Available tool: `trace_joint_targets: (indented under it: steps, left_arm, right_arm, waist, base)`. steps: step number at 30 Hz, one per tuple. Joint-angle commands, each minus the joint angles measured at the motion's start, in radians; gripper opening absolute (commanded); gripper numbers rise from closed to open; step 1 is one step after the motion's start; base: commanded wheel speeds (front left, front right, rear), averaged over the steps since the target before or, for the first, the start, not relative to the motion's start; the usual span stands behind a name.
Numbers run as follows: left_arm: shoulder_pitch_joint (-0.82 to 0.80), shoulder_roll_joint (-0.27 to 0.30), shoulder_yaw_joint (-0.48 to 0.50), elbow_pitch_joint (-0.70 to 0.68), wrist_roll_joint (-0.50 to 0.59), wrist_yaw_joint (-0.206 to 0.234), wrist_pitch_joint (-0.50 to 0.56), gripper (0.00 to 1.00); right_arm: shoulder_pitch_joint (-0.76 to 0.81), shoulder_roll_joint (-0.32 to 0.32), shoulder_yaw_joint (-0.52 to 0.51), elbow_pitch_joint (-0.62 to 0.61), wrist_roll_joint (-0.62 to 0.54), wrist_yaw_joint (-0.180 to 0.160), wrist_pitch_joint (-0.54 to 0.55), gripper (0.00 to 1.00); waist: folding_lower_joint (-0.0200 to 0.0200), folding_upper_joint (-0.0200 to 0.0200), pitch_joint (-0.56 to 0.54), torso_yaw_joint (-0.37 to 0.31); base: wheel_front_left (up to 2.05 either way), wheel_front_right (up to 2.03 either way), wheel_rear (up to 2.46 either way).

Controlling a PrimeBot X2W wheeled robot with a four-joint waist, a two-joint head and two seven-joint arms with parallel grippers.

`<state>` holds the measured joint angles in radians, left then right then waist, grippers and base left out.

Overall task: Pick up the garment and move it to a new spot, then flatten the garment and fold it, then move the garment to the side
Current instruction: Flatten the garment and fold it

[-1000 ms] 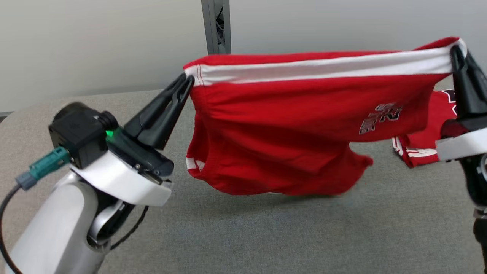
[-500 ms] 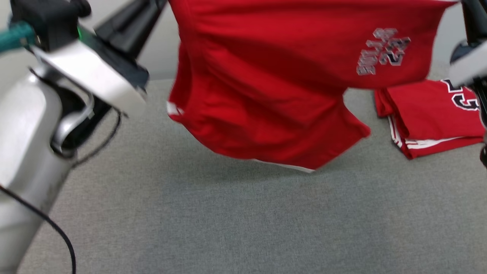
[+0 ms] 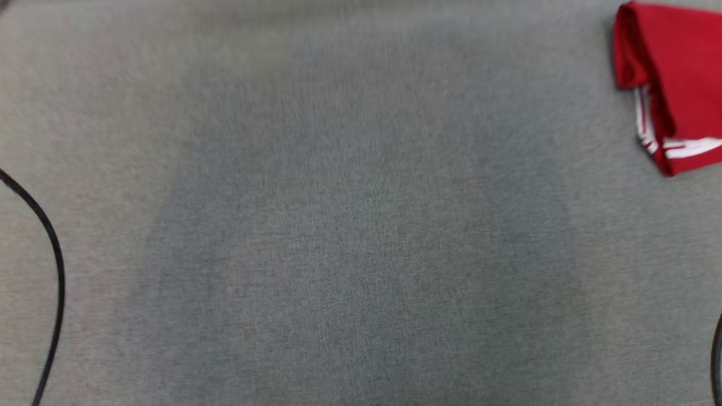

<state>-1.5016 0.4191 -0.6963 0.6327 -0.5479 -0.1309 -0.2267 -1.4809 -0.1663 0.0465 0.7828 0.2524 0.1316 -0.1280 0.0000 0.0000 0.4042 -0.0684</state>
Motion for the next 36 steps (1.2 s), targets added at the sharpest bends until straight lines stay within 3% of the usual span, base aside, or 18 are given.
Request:
trace_joint_targets:
  steps: [1,6,9,15,20,25,28,36]
  left_arm:
    - [-0.040,-0.004,-0.003,0.036,0.013,0.001,-0.015,0.00]
    - [-0.150,-0.024,-0.002,0.105,0.046,0.001,-0.038,0.00]
    - [-0.113,-0.041,0.017,0.079,0.042,0.001,-0.038,0.00]
    - [0.054,-0.037,-0.065,-0.033,-0.006,0.001,-0.039,0.00]
    - [0.287,0.010,-0.117,-0.169,-0.092,0.001,-0.039,0.00]
    - [0.541,0.081,-0.090,-0.315,-0.099,0.001,-0.039,0.00]
    - [0.687,0.092,-0.045,-0.382,-0.093,0.001,-0.039,0.00]
    - [0.964,0.058,0.040,-0.482,-0.036,0.001,-0.039,0.00]
  right_arm:
    - [-0.040,-0.008,-0.005,0.038,-0.013,-0.002,-0.035,0.00]
    - [-0.171,0.011,-0.002,0.148,-0.055,-0.002,-0.117,0.00]
    - [-0.174,0.034,-0.010,0.197,-0.048,-0.002,-0.133,0.00]
    - [-0.047,0.041,0.020,0.202,-0.005,-0.001,-0.139,0.00]
    - [0.150,0.027,0.085,0.235,0.158,-0.001,-0.109,0.00]
    - [0.387,-0.057,0.186,0.114,0.401,-0.001,-0.010,0.00]
    - [0.535,-0.137,0.228,0.012,0.526,-0.002,0.041,0.00]
    - [0.811,-0.254,0.281,-0.181,0.646,-0.002,0.009,0.00]
  waist:
    - [0.0000,0.0000,0.141,0.001]
    - [0.0000,0.0000,0.253,-0.006]
    - [0.0000,0.0000,0.291,-0.005]
    - [0.0000,0.0000,0.296,0.006]
    - [0.0000,0.0000,0.229,0.020]
    - [0.0000,0.0000,0.152,0.023]
    - [0.0000,0.0000,0.102,0.026]
    - [0.0000,0.0000,-0.014,0.022]
  base:
    - [0.00,0.00,0.00]
    - [0.00,0.00,0.00]
    - [0.00,0.00,0.00]
    - [0.00,0.00,0.00]
    - [0.00,0.00,0.00]
    - [0.00,0.00,0.00]
    - [0.00,0.00,0.00]
    - [0.00,0.00,0.00]
